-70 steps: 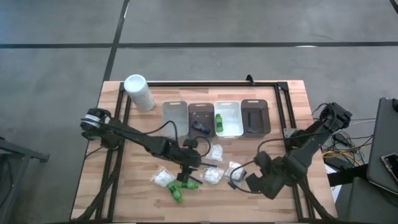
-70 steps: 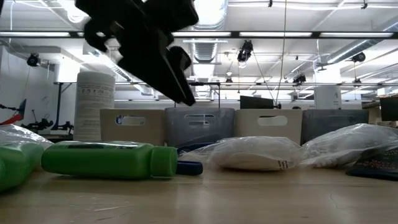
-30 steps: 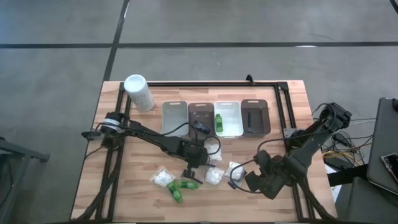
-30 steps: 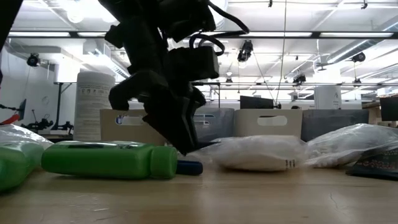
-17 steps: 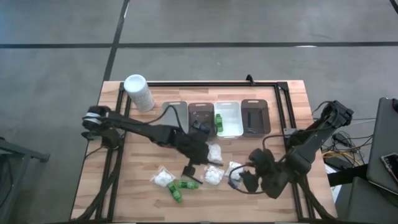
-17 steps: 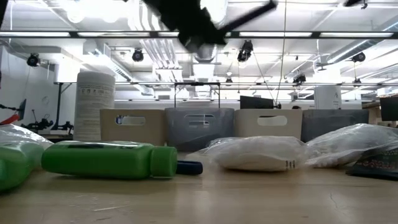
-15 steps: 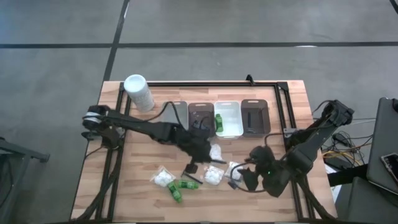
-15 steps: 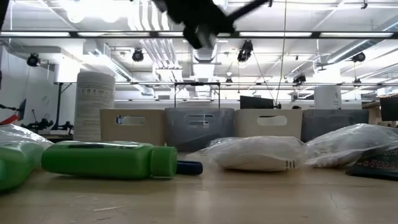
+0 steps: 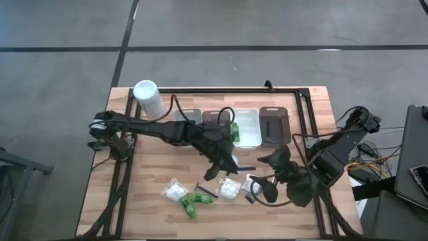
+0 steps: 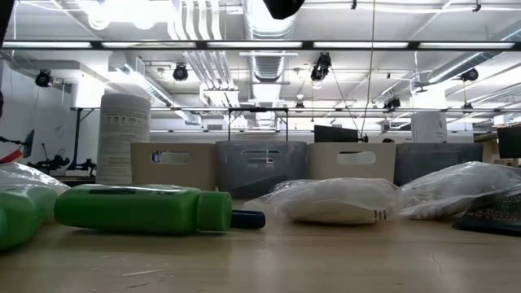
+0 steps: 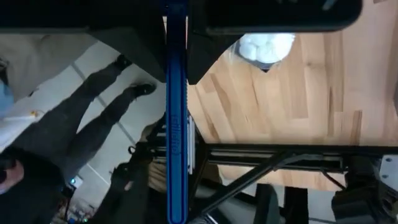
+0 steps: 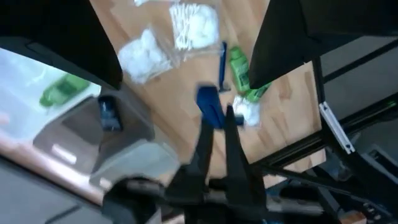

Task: Pick & Place Travel size toiletries
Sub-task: Put the top blue razor into the right black bin

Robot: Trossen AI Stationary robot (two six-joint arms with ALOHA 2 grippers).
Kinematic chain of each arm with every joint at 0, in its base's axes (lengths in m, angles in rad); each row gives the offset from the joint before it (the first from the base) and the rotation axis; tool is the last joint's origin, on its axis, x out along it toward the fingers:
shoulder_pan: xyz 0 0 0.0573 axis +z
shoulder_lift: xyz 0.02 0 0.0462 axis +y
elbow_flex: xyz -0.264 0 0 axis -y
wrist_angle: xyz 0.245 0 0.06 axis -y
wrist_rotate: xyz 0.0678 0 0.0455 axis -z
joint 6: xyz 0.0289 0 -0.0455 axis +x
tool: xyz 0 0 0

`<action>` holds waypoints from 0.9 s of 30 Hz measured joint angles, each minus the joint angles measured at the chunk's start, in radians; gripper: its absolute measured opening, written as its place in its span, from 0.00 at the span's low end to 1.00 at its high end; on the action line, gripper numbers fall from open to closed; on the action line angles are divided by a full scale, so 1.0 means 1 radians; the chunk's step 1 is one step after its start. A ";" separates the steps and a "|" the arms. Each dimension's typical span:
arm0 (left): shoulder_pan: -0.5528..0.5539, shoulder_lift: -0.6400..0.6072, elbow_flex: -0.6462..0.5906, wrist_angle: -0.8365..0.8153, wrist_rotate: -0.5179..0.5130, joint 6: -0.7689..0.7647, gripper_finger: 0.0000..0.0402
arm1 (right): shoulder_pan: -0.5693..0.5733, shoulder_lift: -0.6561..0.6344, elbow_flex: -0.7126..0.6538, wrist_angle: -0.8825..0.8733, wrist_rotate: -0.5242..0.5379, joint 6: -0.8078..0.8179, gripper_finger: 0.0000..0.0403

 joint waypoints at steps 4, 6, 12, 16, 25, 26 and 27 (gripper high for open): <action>0.002 0.000 -0.004 0.056 -0.001 0.000 0.10 | 0.000 0.009 0.025 0.011 0.041 -0.085 0.89; 0.002 0.000 -0.007 0.065 -0.010 0.000 0.10 | 0.000 0.009 0.032 0.013 0.041 -0.094 0.89; 0.002 0.001 -0.008 0.090 -0.069 0.066 0.10 | -0.015 0.009 0.039 0.015 0.033 -0.054 0.85; 0.001 0.001 -0.008 0.109 -0.072 0.099 0.10 | -0.023 0.008 0.039 0.015 0.029 -0.038 0.81; 0.001 0.001 -0.012 0.108 -0.067 0.122 0.10 | -0.028 0.008 0.039 0.019 0.028 -0.033 0.72; 0.001 0.001 -0.014 0.106 -0.067 0.122 0.10 | -0.032 0.008 0.039 0.019 0.028 -0.033 0.71; 0.001 0.002 -0.016 0.107 -0.067 0.122 0.10 | -0.035 0.008 0.039 0.019 0.028 -0.033 0.70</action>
